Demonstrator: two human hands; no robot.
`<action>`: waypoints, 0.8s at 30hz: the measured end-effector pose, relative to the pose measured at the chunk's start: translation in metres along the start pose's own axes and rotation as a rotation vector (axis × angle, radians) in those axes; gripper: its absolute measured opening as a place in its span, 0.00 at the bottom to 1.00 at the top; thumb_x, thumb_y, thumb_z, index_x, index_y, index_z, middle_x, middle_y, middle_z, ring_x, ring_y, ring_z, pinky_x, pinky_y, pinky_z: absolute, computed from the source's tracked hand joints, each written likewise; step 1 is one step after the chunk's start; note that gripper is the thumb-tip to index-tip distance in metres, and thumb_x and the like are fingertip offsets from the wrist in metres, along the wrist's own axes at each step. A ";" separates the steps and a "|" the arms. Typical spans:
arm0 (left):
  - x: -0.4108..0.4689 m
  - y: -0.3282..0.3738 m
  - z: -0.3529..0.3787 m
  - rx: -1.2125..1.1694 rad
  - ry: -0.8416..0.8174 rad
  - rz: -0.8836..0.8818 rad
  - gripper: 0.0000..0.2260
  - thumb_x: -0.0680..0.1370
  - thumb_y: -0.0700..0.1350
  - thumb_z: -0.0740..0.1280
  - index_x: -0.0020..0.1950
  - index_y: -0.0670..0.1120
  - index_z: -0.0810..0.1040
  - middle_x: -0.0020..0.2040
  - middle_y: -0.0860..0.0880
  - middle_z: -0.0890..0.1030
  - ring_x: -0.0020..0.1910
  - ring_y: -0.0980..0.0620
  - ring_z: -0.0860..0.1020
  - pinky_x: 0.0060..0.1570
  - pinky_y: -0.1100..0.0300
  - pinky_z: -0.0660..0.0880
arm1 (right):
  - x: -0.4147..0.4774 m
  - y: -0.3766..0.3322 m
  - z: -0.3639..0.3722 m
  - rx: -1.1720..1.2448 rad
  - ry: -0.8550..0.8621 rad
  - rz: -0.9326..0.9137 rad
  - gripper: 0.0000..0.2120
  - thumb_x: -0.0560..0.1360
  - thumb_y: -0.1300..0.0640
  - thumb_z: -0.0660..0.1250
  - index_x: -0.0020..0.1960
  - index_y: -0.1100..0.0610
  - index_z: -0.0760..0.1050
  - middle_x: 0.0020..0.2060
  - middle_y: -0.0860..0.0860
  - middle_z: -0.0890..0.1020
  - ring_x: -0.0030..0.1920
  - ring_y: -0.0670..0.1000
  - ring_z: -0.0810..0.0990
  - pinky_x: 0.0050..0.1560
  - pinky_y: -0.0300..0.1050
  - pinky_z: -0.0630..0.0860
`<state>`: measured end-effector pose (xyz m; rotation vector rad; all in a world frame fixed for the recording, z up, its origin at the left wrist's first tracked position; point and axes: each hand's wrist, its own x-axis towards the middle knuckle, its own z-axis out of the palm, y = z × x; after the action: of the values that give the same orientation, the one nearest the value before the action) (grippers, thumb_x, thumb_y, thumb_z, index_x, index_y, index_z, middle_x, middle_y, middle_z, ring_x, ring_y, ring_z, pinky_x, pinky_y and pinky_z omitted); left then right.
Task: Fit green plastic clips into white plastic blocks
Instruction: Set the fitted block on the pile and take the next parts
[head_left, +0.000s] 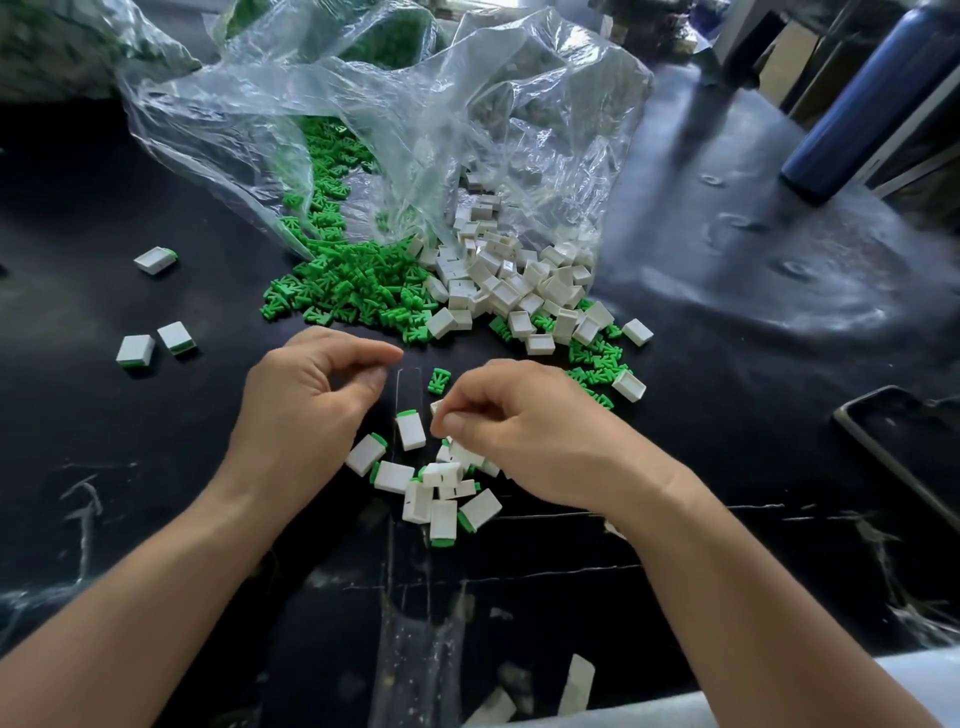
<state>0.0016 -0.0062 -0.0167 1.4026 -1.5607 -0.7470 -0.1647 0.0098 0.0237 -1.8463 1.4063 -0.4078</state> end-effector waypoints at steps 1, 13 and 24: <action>0.000 0.000 0.001 0.037 -0.010 0.024 0.14 0.74 0.33 0.67 0.43 0.54 0.80 0.44 0.58 0.78 0.42 0.68 0.75 0.47 0.76 0.69 | 0.000 0.000 0.001 -0.028 0.005 0.002 0.06 0.76 0.54 0.64 0.46 0.51 0.80 0.36 0.41 0.74 0.39 0.41 0.72 0.40 0.34 0.68; 0.008 -0.009 0.010 0.540 -0.294 0.129 0.24 0.79 0.50 0.57 0.74 0.55 0.55 0.75 0.58 0.51 0.74 0.55 0.48 0.66 0.67 0.41 | 0.022 0.017 0.002 -0.184 0.404 -0.020 0.09 0.76 0.58 0.63 0.54 0.56 0.80 0.46 0.49 0.74 0.51 0.49 0.72 0.51 0.36 0.64; 0.002 -0.002 0.007 0.574 -0.261 0.180 0.18 0.81 0.47 0.57 0.68 0.43 0.71 0.63 0.45 0.73 0.63 0.46 0.67 0.62 0.58 0.59 | 0.024 0.040 -0.024 -0.337 0.613 0.127 0.10 0.76 0.59 0.64 0.55 0.54 0.79 0.53 0.53 0.77 0.56 0.54 0.74 0.57 0.43 0.67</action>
<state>-0.0039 -0.0099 -0.0212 1.5761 -2.1934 -0.3939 -0.1993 -0.0251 0.0058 -1.9685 2.0985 -0.7527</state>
